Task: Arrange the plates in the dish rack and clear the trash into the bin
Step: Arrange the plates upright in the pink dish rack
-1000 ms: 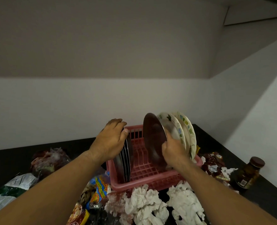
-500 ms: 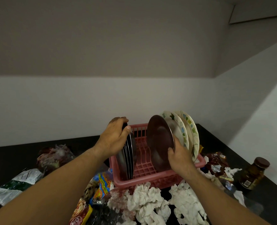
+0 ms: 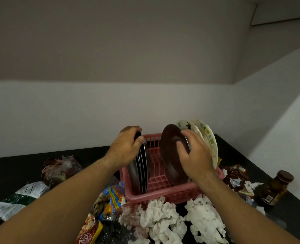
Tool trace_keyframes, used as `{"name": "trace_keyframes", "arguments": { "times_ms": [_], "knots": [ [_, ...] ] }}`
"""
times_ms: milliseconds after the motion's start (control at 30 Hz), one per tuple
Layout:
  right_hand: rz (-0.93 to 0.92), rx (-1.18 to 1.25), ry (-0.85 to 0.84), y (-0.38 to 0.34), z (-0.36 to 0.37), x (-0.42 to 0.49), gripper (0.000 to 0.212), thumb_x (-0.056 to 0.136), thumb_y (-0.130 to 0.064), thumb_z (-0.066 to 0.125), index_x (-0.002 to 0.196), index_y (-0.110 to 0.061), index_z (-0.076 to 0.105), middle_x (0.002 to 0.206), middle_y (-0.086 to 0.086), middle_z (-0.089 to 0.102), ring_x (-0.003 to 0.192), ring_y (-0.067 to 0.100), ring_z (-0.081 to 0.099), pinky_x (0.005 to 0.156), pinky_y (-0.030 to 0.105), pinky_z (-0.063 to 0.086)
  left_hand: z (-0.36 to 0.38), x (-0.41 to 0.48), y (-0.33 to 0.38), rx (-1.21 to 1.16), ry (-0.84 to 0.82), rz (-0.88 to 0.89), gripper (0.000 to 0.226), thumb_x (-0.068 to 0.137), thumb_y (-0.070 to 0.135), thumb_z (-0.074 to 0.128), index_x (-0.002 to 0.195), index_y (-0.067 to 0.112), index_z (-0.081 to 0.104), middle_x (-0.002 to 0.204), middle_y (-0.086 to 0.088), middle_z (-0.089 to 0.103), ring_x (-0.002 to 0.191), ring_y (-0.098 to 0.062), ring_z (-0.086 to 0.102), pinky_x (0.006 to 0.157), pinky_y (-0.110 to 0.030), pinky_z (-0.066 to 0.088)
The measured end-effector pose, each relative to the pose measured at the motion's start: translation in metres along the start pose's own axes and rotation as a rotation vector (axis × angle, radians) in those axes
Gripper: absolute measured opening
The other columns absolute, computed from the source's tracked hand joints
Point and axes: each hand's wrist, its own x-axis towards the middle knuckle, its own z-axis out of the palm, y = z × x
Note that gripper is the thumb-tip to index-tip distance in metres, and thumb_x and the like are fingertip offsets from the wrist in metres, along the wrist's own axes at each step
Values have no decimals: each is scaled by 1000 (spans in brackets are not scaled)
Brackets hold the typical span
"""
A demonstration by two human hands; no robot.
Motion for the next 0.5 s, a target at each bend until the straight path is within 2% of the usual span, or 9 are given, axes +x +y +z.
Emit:
{"name": "trace_keyframes", "arguments": {
  "times_ms": [67,100,167,267,367,500],
  "knots": [
    [4,60,-124,-20,5,0,31,97,-34,57,125,-22,63,120,-9,62,102,-2,53,82,7,36,0,1,-1,13,-3,0,46,100,38,41,142,19,40,144,-2,44,133,-14,36,103,-27,30],
    [14,87,-190,-27,10,-1,30,96,-36,58,122,-22,65,115,-10,63,97,-4,54,78,6,36,-1,1,-1,29,-4,-1,48,100,40,41,143,19,39,144,-2,45,133,-14,37,102,-26,30],
    [49,142,-294,-39,21,-7,32,95,-40,59,120,-22,67,109,-11,66,94,-2,59,78,12,44,-4,2,-1,69,-12,4,49,99,42,42,143,19,39,144,-3,46,132,-16,37,100,-26,30],
    [132,231,-372,-50,36,-18,32,95,-40,57,121,-23,64,103,-11,69,89,2,65,81,29,56,-10,7,-1,113,-53,45,48,99,40,44,141,16,46,146,-3,45,135,-17,37,105,-26,29],
    [136,239,-365,-54,45,-23,24,98,-36,51,116,-27,63,96,-7,70,83,9,67,79,41,57,-19,16,1,88,-90,66,42,101,34,41,135,14,55,143,-2,50,132,-14,42,108,-24,29],
    [104,148,-351,-56,50,-22,26,100,-34,42,118,-26,59,89,-4,67,72,16,64,69,44,56,-22,20,2,109,-129,93,39,101,28,43,135,13,55,143,-2,51,132,-14,44,105,-17,26]
  ]
}}
